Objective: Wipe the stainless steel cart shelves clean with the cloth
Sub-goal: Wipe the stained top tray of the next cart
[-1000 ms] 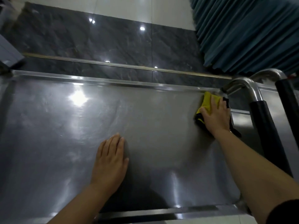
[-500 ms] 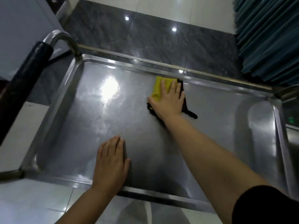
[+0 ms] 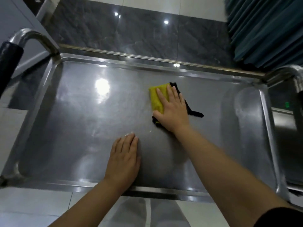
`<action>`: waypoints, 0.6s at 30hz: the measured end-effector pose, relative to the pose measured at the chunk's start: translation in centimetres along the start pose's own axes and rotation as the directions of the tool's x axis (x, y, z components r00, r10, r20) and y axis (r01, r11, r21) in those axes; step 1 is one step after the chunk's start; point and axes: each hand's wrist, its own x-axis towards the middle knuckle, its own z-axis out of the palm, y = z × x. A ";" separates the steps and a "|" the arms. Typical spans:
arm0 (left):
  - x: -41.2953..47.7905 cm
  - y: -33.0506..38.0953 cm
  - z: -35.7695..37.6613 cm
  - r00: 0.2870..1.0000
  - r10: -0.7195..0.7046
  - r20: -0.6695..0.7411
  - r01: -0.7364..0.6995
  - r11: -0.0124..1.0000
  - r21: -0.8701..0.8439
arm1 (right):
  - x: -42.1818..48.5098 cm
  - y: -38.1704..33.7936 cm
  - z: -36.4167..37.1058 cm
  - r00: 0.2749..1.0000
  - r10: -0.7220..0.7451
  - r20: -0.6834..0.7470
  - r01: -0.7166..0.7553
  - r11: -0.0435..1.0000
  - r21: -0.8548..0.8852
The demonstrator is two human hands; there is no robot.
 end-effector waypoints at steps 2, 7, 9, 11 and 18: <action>1.0 2.0 0.1 0.997 0.070 0.006 -0.070 0.997 0.006 | -1.3 5.2 -1.4 0.991 0.129 -0.018 -0.129 0.991 -0.015; 2.6 6.9 1.2 0.981 0.194 0.013 -0.194 0.981 -0.018 | -4.9 16.5 -4.3 0.909 0.410 -0.072 -0.411 0.912 0.000; 2.8 8.3 1.6 0.974 0.225 0.005 -0.225 0.974 -0.024 | -6.6 19.9 -5.0 0.863 0.499 -0.077 -0.501 0.865 -0.001; 2.9 9.4 1.7 0.967 0.254 -0.016 -0.254 0.967 -0.034 | -8.5 22.0 -5.6 0.826 0.556 -0.090 -0.557 0.831 0.020; 1.2 7.9 0.2 0.973 0.232 -0.022 -0.232 0.971 -0.052 | -10.2 18.8 -4.3 0.674 0.733 -0.086 -0.728 0.680 0.088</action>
